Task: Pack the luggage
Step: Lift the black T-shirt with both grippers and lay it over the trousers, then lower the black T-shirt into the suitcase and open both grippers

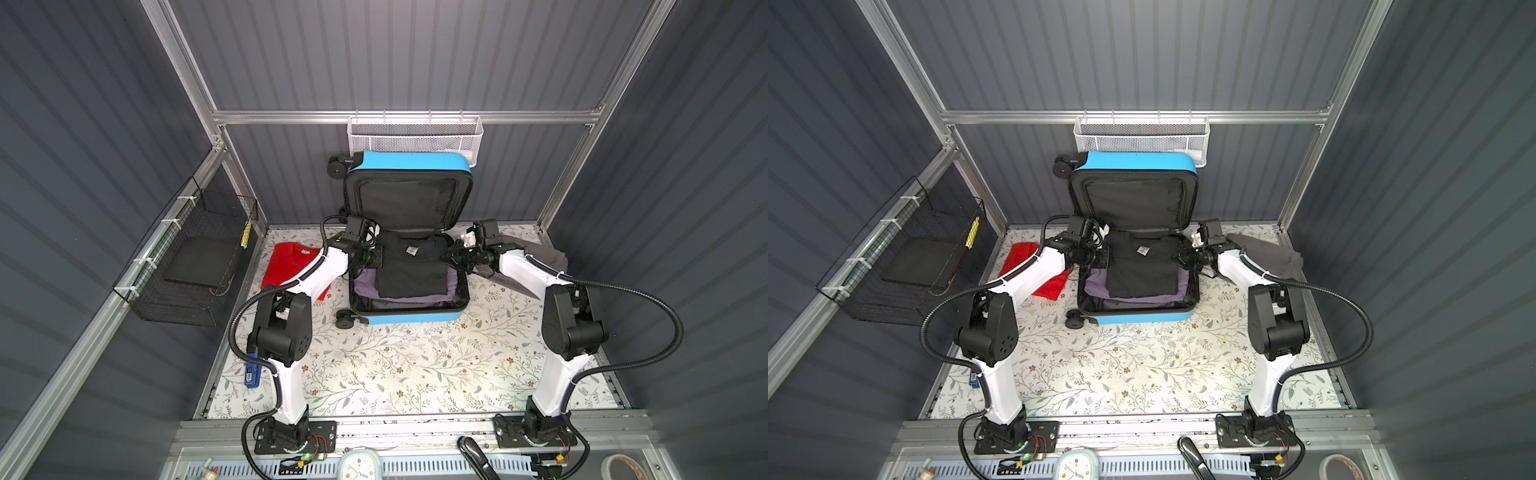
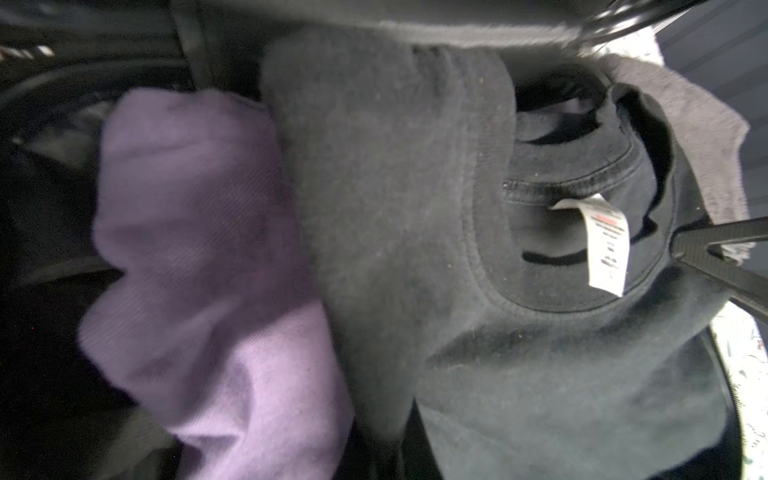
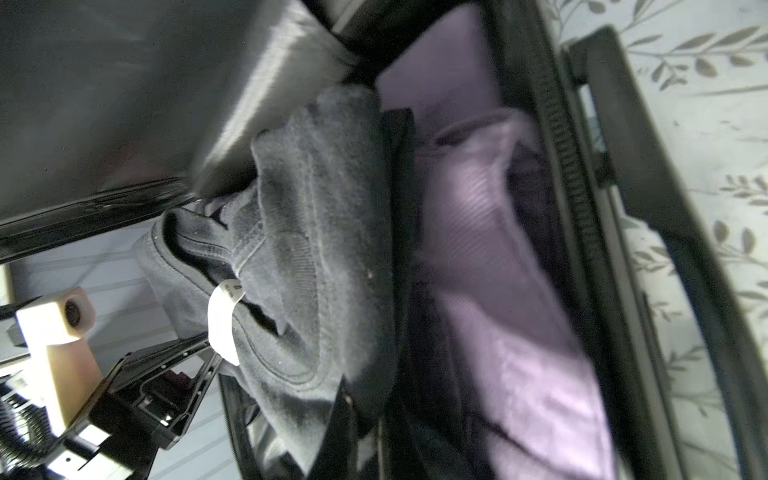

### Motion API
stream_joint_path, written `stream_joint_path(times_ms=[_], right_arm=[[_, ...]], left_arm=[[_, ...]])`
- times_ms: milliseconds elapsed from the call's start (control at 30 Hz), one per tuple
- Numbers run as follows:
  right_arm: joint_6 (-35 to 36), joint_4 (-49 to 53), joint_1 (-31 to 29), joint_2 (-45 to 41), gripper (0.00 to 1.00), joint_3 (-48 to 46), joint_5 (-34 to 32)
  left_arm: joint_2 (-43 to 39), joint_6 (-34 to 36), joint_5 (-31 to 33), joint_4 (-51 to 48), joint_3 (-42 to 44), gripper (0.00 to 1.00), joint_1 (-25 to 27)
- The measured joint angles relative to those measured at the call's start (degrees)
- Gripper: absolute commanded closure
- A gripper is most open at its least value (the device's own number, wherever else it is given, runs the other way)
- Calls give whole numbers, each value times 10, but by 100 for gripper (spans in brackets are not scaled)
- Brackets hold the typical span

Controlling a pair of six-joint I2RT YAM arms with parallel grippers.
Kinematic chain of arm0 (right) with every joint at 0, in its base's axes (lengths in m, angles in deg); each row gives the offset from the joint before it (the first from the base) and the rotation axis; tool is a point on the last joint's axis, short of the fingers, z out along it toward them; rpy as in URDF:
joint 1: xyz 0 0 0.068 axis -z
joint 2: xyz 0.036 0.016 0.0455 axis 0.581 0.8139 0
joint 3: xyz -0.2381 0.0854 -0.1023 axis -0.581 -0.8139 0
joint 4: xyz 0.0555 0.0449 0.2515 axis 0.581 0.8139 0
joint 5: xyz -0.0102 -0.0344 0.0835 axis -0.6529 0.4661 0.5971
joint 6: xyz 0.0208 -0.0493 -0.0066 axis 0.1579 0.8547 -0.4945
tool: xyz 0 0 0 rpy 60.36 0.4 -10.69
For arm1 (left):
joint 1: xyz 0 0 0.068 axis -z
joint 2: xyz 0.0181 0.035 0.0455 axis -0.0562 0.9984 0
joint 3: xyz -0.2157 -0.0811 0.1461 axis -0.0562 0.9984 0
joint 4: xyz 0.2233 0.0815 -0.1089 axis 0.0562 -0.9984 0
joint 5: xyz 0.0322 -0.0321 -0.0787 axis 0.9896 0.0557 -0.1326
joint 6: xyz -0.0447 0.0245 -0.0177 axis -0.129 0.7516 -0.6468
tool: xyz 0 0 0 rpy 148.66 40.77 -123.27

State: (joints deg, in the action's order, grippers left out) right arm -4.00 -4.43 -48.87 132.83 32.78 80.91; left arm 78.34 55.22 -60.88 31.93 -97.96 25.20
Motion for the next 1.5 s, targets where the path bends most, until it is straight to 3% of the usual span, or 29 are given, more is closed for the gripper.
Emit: stream_joint_path(times_ms=[67,167,233,300,400,533,700,933,1200,1367,1500], right_arm=[[0,0,0,13,97,7,-5],[9,3,2,24,64,17,-10],[16,9,2,24,55,25,-14],[27,12,3,18,48,31,-19],[45,31,3,-10,45,31,-30],[61,46,3,-81,50,20,-35],[64,39,-9,-153,66,-17,-30],[42,11,-59,-131,76,-78,-16],[21,-23,-69,-114,76,-179,-13],[14,-37,-68,-111,68,-190,-11],[17,-26,-66,-112,56,-174,-8]], left_arm=[[6,-1,5,-1,-1,62,-2],[10,0,15,-11,-14,38,-8],[11,4,19,-16,-25,21,-11],[9,6,25,-16,-34,10,-12],[-6,10,33,-24,-32,0,-15],[-62,4,21,-25,-9,0,-14],[-134,-25,-21,6,27,0,-5],[-125,-77,-52,82,100,0,42],[-119,-104,-56,122,231,0,48],[-119,-110,-56,140,253,0,47],[-119,-110,-56,130,240,0,47]])
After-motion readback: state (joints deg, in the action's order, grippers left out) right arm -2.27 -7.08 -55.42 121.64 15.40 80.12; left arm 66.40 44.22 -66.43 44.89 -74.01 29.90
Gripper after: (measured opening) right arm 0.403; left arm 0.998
